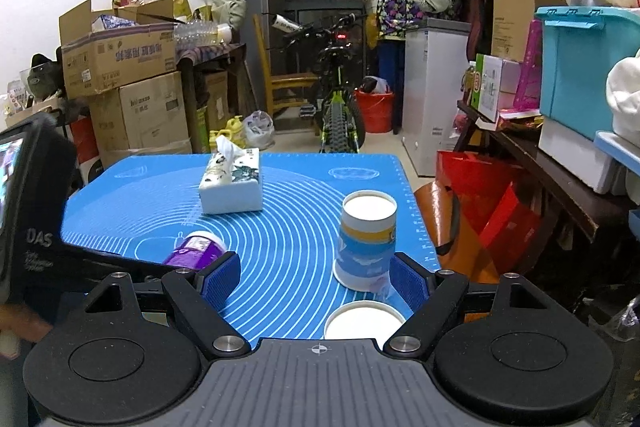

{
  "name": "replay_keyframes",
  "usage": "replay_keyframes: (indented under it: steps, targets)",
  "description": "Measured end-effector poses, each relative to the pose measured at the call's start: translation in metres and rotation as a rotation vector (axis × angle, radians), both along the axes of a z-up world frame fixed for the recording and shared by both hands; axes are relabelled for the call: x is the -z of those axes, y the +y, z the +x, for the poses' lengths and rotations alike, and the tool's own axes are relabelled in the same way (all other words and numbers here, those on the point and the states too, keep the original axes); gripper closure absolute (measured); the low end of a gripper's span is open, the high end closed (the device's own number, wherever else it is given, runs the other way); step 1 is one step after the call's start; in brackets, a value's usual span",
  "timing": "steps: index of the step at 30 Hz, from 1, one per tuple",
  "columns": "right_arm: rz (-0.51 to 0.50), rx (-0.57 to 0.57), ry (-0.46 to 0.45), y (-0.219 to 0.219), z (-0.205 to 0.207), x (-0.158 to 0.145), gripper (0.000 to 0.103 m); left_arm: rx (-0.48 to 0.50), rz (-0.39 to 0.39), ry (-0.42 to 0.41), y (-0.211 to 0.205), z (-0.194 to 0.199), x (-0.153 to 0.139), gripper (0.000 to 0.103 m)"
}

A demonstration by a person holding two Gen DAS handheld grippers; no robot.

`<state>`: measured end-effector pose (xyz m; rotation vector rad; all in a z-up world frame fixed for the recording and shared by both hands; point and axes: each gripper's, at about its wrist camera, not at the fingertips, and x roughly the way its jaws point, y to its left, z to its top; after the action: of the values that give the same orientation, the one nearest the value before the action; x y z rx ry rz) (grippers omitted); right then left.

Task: Flip cup upside down
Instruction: 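Move the left tool to the purple cup lying on its side and grasp it, then lift the purple cup with the left tool while the right tool approaches it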

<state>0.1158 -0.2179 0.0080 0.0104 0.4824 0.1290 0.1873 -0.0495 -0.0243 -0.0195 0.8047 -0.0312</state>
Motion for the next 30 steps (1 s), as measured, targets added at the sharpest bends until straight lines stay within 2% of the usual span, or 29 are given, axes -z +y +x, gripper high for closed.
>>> replay_keyframes:
  steps: [7,12,13,20,24,30]
  targets:
    - [-0.003,-0.008,0.007,0.0,0.004,0.005,0.019,0.032,-0.03,0.058,-0.006,0.013,0.007,0.001]
    - [-0.003,-0.001,0.008,-0.003,0.004,0.004,0.019,0.078,-0.121,0.098,-0.009,0.016,0.008,0.025]
    - [-0.003,0.0,0.007,-0.003,0.003,0.004,0.019,0.08,-0.124,0.1,-0.011,0.016,0.008,0.025]
    - [-0.003,0.004,0.002,-0.005,0.002,0.001,0.019,0.085,-0.092,0.08,-0.017,0.012,0.005,0.027]
    - [-0.002,0.003,0.0,-0.005,0.002,0.0,0.019,0.09,-0.037,0.055,-0.02,0.007,0.003,0.028]
    - [-0.002,-0.007,-0.009,-0.002,-0.005,-0.005,0.019,0.099,-0.031,0.033,-0.011,-0.008,-0.008,0.029]
